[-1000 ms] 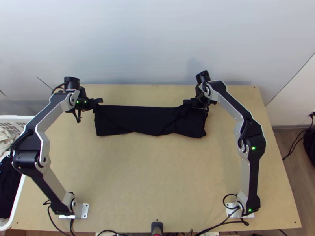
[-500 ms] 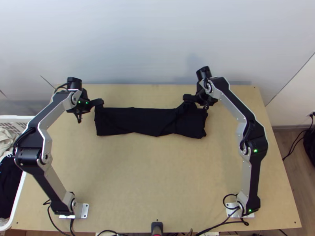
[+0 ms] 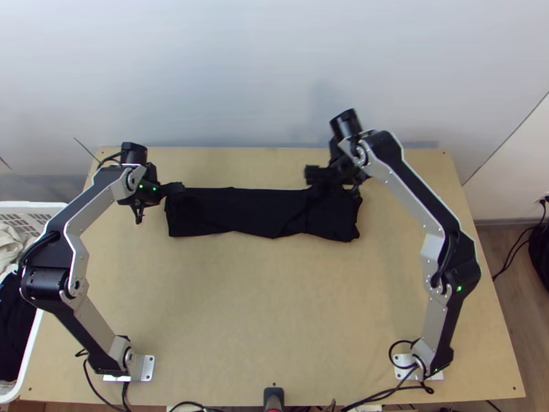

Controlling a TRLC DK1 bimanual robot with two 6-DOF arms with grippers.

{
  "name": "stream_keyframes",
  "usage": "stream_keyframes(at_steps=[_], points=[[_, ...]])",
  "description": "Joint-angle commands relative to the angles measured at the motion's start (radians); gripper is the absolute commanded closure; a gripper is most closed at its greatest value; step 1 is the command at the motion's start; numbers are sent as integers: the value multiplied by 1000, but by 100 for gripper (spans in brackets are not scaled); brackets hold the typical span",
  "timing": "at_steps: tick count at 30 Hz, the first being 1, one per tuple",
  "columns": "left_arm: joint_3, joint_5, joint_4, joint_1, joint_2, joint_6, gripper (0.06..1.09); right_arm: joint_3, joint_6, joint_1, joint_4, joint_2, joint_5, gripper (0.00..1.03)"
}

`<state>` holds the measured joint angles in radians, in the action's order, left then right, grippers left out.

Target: Fold the t-shirt

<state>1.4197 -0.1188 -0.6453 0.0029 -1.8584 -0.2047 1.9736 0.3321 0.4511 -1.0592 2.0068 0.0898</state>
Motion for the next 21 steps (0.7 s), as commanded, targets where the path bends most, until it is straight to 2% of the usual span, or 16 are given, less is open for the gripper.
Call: stream_keyframes(at_steps=[1, 14, 18, 20, 21], points=[[-21, 1, 9, -40, -30, 4, 10, -55, -7, 106, -19, -49, 13, 4], [-31, 5, 21, -87, -110, 5, 11, -59, -2, 149, -16, 1, 41, 4], [-33, 28, 22, -106, -127, 2, 26, -48, 2, 149, -13, 17, 48, 4], [-34, 34, 22, -113, -133, -1, 39, -42, 2, 149, -13, 26, 50, 4], [-36, 44, 26, -118, -133, -2, 49, -39, 2, 147, -13, 30, 50, 4]])
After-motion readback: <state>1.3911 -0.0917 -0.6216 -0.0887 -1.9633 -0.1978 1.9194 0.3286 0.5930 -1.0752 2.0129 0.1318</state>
